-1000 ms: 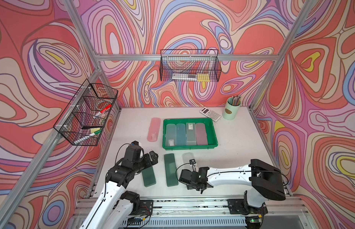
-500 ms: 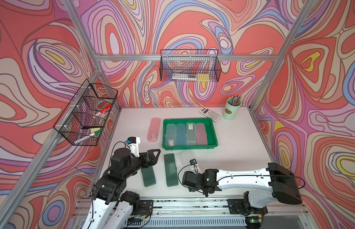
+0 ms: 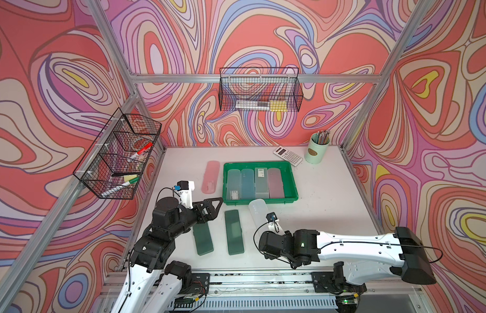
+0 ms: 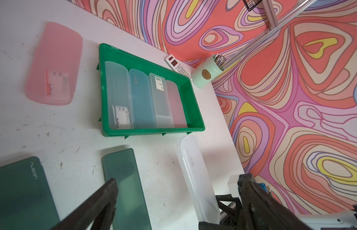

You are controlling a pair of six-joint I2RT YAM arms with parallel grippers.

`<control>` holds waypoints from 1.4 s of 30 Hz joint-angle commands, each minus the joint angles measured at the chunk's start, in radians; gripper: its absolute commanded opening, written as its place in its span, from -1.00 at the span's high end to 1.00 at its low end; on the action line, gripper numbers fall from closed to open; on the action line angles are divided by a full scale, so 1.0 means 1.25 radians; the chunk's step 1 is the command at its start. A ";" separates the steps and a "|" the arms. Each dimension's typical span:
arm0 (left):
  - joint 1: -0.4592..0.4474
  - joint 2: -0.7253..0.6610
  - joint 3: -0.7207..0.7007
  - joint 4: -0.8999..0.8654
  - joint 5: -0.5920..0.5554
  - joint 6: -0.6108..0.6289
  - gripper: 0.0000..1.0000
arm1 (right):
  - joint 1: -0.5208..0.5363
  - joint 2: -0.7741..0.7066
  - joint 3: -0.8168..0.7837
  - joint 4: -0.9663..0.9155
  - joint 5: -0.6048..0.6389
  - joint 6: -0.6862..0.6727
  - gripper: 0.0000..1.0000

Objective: Put the pencil case into the storage box
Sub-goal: Place the pencil case at the storage box.

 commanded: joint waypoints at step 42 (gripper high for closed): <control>0.177 0.566 0.165 0.319 0.113 0.079 -0.99 | -0.400 0.795 0.831 0.063 -0.188 -0.126 -0.08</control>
